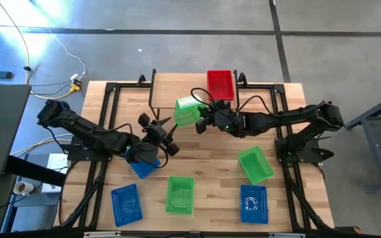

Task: Stack baskets on shelf by color
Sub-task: Stack the top left green basket on the top of the right green basket

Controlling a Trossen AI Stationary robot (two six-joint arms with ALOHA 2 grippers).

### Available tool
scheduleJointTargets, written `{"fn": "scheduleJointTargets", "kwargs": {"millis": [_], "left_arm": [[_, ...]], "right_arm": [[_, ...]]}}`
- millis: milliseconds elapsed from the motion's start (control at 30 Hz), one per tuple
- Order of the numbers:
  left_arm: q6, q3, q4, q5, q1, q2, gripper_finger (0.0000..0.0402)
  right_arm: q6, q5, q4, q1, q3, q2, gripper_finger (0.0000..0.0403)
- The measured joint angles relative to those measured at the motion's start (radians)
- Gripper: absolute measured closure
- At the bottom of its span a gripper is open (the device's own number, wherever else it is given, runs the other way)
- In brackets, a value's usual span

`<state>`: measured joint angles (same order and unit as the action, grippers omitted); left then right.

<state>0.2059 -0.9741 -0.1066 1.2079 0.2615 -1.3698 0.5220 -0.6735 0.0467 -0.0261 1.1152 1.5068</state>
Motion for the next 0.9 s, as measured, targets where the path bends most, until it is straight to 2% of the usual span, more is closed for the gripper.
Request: {"fn": "scheduleJointTargets", "kwargs": {"millis": [167, 433, 633, 733, 900], "left_arm": [[-0.011, 0.000, -0.010, 0.000, 0.026, 0.025, 0.0239], [-0.034, -0.001, -0.036, -0.001, 0.057, 0.037, 0.0240], [0.023, -0.001, -0.097, -0.067, 0.060, 0.037, 0.0243], [0.040, -0.001, -0.111, -0.067, 0.059, 0.036, 0.0243], [0.046, -0.001, -0.114, -0.068, 0.059, 0.036, 0.0243]], "right_arm": [[-0.006, 0.030, 0.108, 0.000, 0.000, -0.057, 0.0403], [-0.006, 0.146, 0.351, 0.000, 0.000, -0.202, 0.0403], [0.019, 0.233, 0.476, 0.000, 0.008, -0.312, 0.0403], [0.031, 0.248, 0.597, 0.000, 0.069, -0.344, 0.0403], [0.054, 0.254, 0.889, 0.000, 0.245, -0.349, 0.0403]]}}
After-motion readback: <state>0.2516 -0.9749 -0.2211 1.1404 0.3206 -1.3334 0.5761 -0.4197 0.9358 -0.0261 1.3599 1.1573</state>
